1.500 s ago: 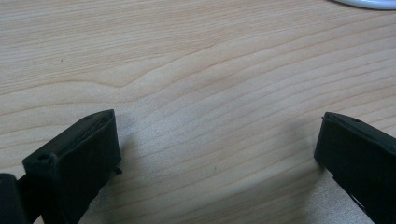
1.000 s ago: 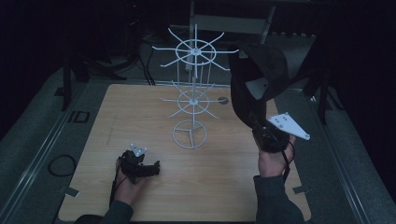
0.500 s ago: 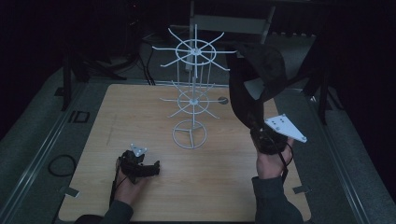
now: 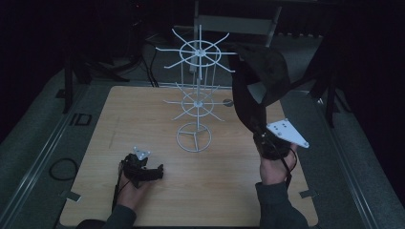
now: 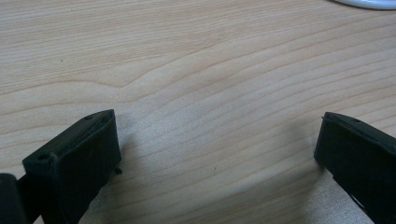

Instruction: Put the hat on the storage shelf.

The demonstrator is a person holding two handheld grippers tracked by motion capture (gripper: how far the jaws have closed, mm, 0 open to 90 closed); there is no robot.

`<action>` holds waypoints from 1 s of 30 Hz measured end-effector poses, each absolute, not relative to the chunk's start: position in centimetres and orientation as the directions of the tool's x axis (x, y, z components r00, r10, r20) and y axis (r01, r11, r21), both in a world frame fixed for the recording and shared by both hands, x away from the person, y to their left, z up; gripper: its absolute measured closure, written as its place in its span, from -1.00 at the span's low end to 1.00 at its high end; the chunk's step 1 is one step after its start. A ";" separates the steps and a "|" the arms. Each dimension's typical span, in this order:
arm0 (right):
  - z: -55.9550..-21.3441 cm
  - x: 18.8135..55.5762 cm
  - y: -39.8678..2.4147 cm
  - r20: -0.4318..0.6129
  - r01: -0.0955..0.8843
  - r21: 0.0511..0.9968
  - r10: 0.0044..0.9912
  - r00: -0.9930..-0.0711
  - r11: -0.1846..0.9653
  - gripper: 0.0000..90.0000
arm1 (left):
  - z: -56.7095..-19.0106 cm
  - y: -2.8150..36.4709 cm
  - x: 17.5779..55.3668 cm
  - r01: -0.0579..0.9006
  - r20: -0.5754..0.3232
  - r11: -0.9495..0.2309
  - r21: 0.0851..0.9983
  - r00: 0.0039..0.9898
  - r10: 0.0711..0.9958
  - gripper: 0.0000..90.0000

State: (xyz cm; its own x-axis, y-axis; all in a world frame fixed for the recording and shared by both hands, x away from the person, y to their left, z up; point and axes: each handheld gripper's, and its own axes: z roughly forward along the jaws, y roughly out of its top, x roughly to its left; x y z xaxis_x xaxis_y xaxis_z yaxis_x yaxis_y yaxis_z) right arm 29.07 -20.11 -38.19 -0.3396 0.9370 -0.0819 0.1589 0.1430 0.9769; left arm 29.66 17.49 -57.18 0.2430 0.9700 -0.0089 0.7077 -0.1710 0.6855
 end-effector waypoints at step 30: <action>-39.4 29.1 -18.7 -0.144 0.150 0.968 0.933 -0.329 0.202 0.89 | -57.2 17.5 29.7 0.708 -0.009 -0.171 0.686 0.243 0.970 -1.00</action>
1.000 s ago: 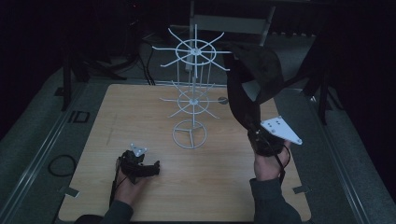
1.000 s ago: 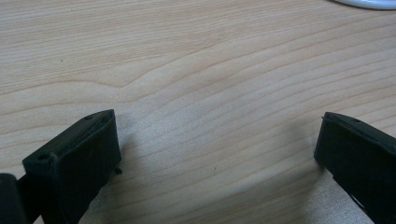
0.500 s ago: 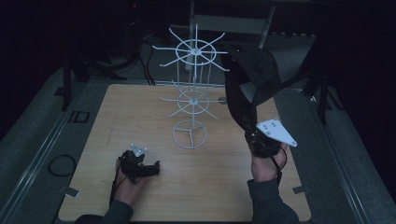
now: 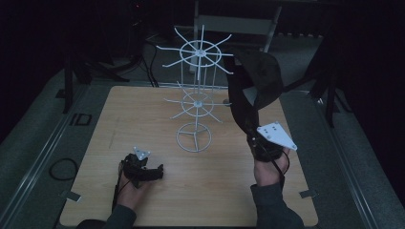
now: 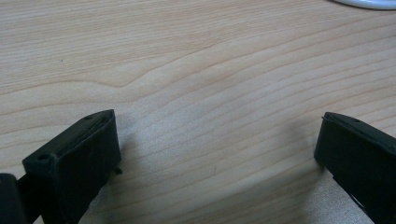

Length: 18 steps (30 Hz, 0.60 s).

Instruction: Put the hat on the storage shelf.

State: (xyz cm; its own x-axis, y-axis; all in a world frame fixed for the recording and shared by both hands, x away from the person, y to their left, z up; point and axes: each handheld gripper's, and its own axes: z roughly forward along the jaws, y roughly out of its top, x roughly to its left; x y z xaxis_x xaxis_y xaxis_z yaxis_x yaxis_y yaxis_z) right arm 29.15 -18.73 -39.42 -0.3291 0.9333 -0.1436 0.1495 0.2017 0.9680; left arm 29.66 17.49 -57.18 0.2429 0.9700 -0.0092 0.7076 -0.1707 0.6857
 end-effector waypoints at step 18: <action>-39.1 28.3 -17.6 -0.247 0.057 0.960 0.927 -0.281 0.273 0.91 | -57.2 17.5 29.7 0.708 -0.009 -0.172 0.685 0.243 0.970 -1.00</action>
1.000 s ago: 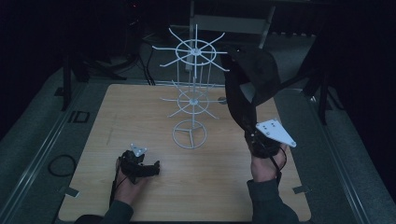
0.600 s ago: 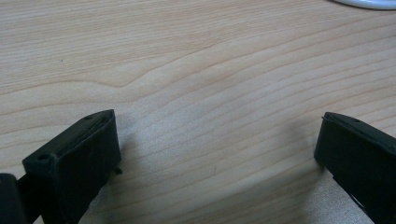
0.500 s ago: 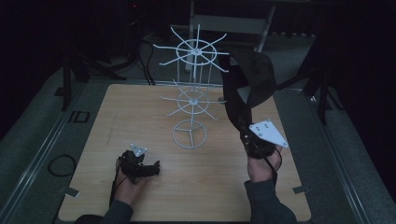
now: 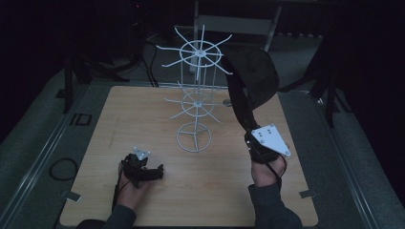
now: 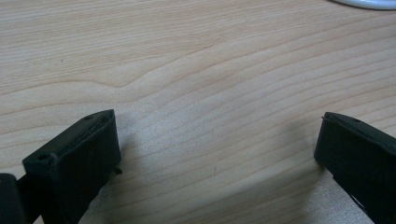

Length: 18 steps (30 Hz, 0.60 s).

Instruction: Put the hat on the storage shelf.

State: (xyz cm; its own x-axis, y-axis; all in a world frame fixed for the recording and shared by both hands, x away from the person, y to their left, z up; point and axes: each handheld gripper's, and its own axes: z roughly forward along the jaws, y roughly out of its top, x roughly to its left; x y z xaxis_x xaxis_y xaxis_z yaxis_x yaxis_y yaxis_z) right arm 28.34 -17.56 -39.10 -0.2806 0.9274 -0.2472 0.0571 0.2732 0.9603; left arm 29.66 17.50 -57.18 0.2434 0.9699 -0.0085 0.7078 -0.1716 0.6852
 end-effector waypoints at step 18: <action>-40.7 28.6 -15.9 -0.354 0.071 0.909 0.851 -0.387 0.411 0.11 | -57.2 17.5 29.7 0.707 -0.009 -0.171 0.686 0.243 0.970 -1.00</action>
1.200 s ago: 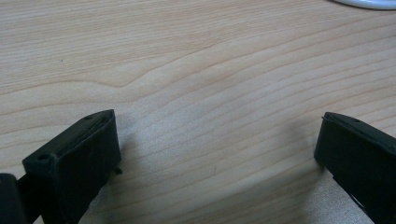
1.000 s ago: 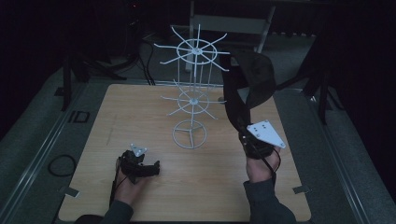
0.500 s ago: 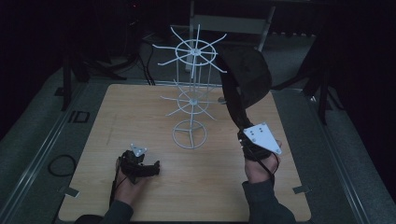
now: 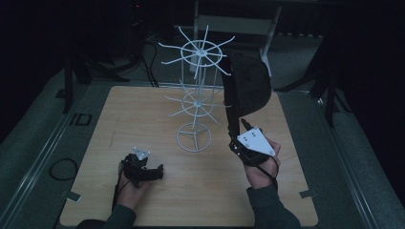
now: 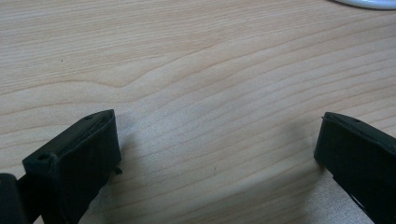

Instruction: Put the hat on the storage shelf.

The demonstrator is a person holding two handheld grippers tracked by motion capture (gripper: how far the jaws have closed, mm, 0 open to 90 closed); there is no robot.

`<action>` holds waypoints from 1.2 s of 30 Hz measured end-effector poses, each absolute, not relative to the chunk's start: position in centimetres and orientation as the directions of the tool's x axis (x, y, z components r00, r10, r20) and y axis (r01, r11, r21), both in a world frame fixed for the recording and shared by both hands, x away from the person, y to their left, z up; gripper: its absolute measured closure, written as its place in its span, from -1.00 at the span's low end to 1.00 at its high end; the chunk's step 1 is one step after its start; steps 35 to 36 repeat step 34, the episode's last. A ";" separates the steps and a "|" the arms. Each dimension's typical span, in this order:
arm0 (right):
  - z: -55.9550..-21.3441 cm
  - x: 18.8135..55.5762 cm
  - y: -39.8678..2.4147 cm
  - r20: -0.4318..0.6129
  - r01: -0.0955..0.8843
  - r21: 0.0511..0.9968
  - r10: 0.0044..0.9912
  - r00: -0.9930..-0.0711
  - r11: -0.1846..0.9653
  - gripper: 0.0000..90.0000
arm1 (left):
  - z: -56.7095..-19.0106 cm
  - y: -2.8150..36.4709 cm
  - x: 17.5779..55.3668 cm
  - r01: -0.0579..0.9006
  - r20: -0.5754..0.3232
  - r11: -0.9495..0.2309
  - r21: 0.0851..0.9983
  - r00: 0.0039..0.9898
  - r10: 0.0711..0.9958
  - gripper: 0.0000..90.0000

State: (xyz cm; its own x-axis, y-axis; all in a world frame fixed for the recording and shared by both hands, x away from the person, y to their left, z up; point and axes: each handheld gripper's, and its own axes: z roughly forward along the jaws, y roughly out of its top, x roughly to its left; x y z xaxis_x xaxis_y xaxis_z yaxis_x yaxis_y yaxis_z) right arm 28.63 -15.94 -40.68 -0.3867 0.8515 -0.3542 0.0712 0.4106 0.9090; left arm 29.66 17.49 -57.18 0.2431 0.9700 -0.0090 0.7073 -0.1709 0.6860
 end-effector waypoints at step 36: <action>-41.1 28.7 -17.5 -0.034 0.257 0.946 0.852 -0.522 0.195 -0.61 | -57.2 17.5 29.7 0.707 -0.009 -0.170 0.687 0.243 0.970 -1.00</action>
